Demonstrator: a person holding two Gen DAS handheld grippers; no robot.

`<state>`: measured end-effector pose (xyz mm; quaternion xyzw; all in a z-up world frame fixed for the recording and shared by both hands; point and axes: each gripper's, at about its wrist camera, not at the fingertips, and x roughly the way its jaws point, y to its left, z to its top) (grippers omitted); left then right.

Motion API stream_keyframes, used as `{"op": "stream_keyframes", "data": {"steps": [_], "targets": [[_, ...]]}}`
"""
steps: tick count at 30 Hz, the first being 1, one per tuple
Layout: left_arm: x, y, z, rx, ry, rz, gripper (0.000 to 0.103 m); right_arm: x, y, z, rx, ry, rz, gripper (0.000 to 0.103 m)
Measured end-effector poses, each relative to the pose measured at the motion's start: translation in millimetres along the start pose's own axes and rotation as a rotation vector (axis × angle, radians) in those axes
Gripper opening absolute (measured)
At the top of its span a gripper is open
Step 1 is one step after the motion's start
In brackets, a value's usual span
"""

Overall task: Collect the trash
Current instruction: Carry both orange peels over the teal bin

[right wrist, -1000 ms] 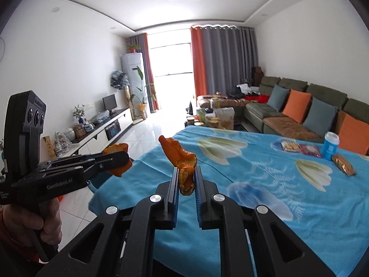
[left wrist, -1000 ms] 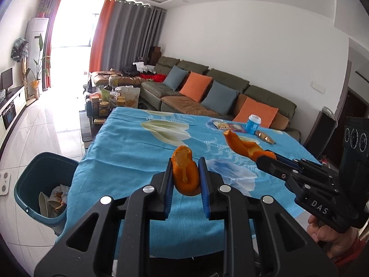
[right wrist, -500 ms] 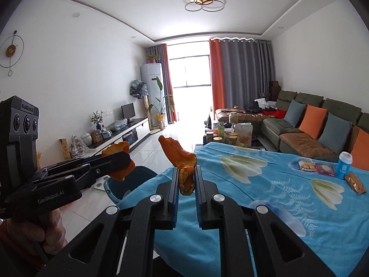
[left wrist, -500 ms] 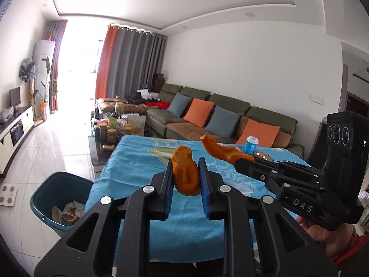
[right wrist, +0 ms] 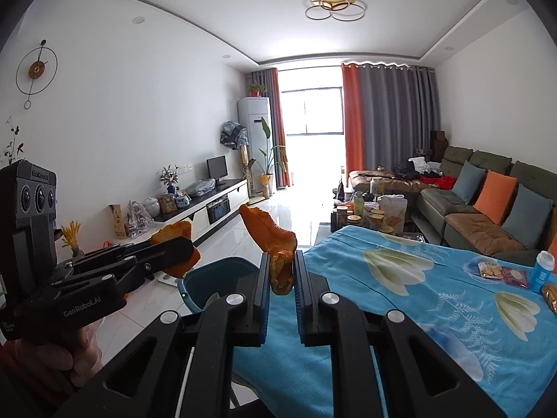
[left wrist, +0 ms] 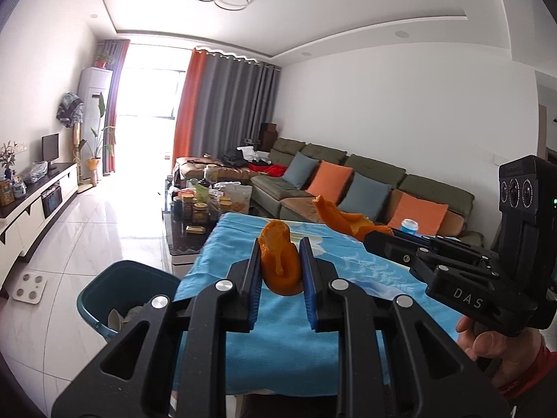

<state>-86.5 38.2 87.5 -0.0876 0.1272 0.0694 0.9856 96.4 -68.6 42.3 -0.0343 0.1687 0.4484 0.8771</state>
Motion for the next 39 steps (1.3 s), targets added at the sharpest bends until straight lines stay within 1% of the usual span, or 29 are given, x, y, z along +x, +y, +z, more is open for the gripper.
{"op": "stream_keyframes", "data": {"steps": [10, 15, 16, 20, 29, 39], "targets": [[-7, 25, 3, -0.034, -0.005, 0.071, 0.021, 25, 6, 9, -0.028, 0.004, 0.026, 0.011], [5, 40, 8, -0.05, 0.004, 0.091, 0.021, 40, 8, 14, -0.039, 0.019, 0.037, 0.011], [12, 44, 10, -0.052, 0.008, 0.094, 0.021, 43, 9, 14, -0.042, 0.021, 0.041, 0.011], [20, 49, 12, -0.06, 0.015, 0.115, 0.021, 57, 15, 18, -0.052, 0.034, 0.064, 0.011], [38, 83, 18, -0.094, 0.018, 0.202, 0.021, 89, 23, 29, -0.081, 0.061, 0.115, 0.011], [52, 124, 24, -0.122, 0.029, 0.276, 0.021, 127, 29, 39, -0.109, 0.097, 0.163, 0.011]]}}
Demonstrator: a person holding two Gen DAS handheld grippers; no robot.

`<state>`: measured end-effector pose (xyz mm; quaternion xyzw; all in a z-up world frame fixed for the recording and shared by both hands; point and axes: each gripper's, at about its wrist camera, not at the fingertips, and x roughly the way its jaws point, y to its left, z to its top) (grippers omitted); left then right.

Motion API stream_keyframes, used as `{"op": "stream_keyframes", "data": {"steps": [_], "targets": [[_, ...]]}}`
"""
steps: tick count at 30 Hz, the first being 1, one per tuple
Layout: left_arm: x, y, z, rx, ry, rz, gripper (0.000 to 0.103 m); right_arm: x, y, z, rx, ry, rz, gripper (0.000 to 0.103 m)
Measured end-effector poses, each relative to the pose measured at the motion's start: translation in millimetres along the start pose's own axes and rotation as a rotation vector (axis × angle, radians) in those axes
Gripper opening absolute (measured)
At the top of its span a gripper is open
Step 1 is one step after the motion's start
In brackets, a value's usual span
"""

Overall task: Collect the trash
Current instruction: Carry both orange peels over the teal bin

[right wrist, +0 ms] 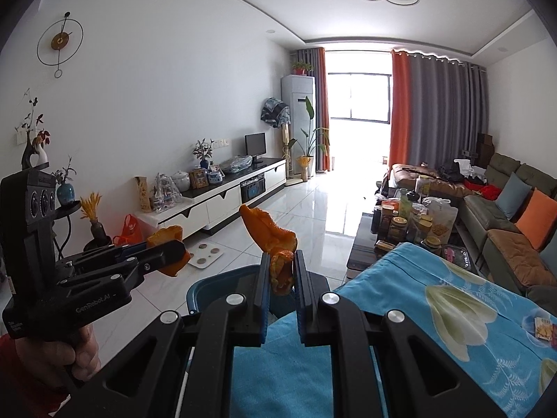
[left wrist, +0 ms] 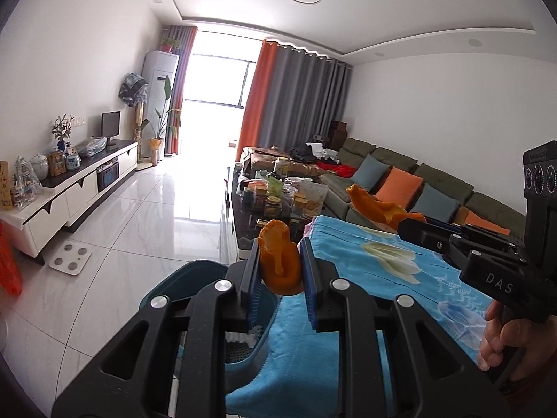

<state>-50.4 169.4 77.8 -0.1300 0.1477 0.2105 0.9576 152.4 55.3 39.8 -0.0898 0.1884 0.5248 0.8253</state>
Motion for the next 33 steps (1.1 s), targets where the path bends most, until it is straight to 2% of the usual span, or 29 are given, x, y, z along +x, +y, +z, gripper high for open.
{"op": "stream_keyframes", "data": {"steps": [8, 16, 33], "targets": [[23, 20, 3, -0.035, 0.022, 0.041, 0.021, 37, 9, 9, -0.037, 0.043, 0.045, 0.011], [46, 25, -5, -0.063, 0.05, 0.077, 0.021, 72, 15, 9, -0.057, 0.114, 0.077, 0.011], [152, 65, -57, -0.19, 0.249, 0.087, 0.022, 167, 18, -12, -0.11, 0.35, 0.11, 0.011]]}}
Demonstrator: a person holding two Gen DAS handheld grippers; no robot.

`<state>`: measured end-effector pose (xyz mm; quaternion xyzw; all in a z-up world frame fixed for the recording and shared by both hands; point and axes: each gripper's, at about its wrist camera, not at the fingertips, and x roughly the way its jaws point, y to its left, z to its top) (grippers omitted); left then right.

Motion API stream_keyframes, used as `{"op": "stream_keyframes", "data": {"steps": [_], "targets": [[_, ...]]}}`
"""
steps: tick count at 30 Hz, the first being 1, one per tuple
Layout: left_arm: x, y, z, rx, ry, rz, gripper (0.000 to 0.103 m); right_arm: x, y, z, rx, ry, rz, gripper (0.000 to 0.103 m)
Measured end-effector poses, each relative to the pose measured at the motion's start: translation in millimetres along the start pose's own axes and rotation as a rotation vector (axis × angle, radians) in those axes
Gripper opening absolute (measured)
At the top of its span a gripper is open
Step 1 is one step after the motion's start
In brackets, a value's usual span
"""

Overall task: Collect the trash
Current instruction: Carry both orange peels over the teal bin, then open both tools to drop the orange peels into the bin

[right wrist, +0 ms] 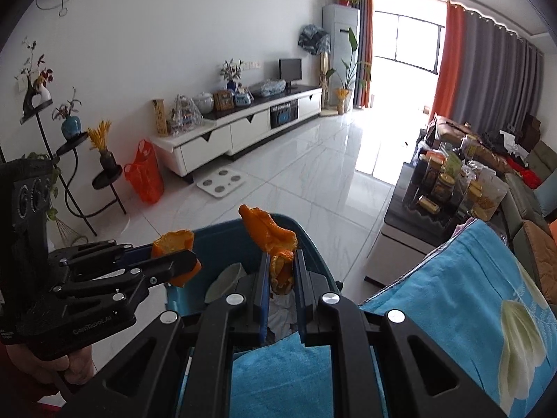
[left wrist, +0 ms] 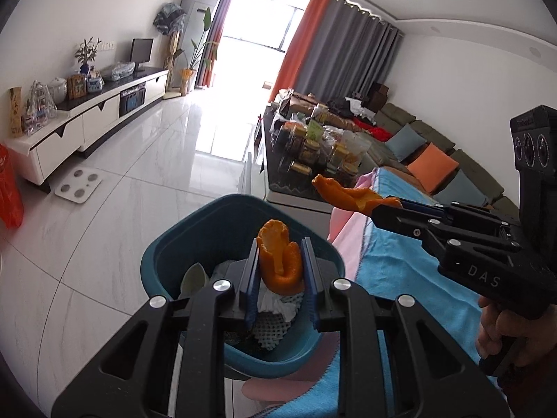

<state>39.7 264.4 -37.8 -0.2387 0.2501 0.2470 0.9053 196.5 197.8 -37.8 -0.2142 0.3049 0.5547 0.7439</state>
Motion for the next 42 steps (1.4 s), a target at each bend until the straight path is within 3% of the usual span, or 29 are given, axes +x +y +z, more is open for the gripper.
{"op": "stream_keyframes", "data": {"steps": [12, 24, 42], "targets": [[60, 14, -2, -0.046, 0.067, -0.002, 0.022, 55, -1, 0, -0.011, 0.162, 0.026, 0.011], [105, 20, 0, -0.063, 0.133, 0.012, 0.022, 79, 7, 4, -0.051, 0.247, 0.032, 0.012], [121, 35, -15, -0.077, 0.182, 0.016, 0.022, 102, 10, 6, -0.075, 0.327, 0.028, 0.012]]}}
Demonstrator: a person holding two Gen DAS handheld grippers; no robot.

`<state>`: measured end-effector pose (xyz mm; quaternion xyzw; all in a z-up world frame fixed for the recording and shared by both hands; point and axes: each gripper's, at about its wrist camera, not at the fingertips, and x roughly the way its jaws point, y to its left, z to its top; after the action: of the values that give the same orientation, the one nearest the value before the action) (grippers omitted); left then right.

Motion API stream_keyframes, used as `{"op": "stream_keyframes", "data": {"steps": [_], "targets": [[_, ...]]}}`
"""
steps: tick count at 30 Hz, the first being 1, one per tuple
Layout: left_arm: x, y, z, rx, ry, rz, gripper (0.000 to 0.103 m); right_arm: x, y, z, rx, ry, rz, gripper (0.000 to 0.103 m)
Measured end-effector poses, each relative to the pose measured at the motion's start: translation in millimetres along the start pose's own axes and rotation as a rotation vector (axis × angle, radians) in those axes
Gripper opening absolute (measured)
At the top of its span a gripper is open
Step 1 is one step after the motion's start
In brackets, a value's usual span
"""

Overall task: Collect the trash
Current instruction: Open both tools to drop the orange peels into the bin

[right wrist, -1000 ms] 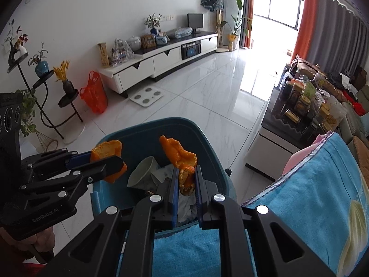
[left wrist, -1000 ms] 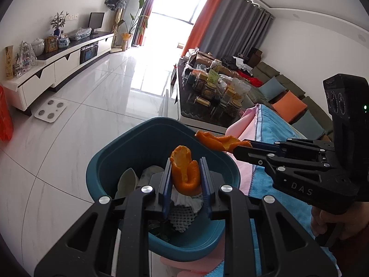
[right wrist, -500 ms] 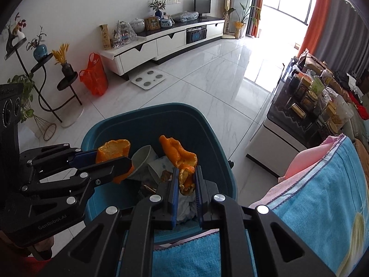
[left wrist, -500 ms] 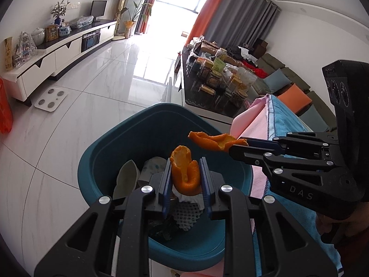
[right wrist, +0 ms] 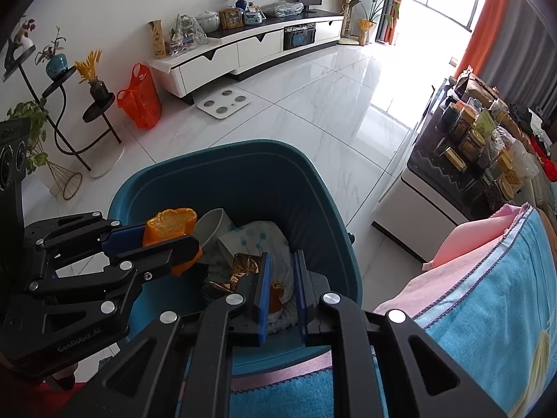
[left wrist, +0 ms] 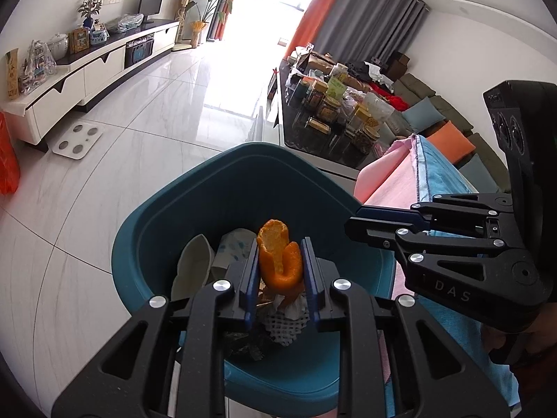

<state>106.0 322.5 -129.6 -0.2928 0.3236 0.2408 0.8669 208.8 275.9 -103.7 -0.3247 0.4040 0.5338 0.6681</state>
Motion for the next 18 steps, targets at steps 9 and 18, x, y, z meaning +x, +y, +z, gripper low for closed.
{"op": "stream_keyframes", "data": {"steps": [9, 18], "targets": [[6.0, -0.8, -1.6, 0.006, 0.021, 0.001, 0.027, 1.6, 1.7, 2.7, -0.003, 0.002, -0.001, 0.012], [8.2, -0.9, -1.6, 0.005, 0.023, 0.009, 0.046, -6.9, -4.4, 2.9, 0.013, -0.026, 0.006, 0.025]]}}
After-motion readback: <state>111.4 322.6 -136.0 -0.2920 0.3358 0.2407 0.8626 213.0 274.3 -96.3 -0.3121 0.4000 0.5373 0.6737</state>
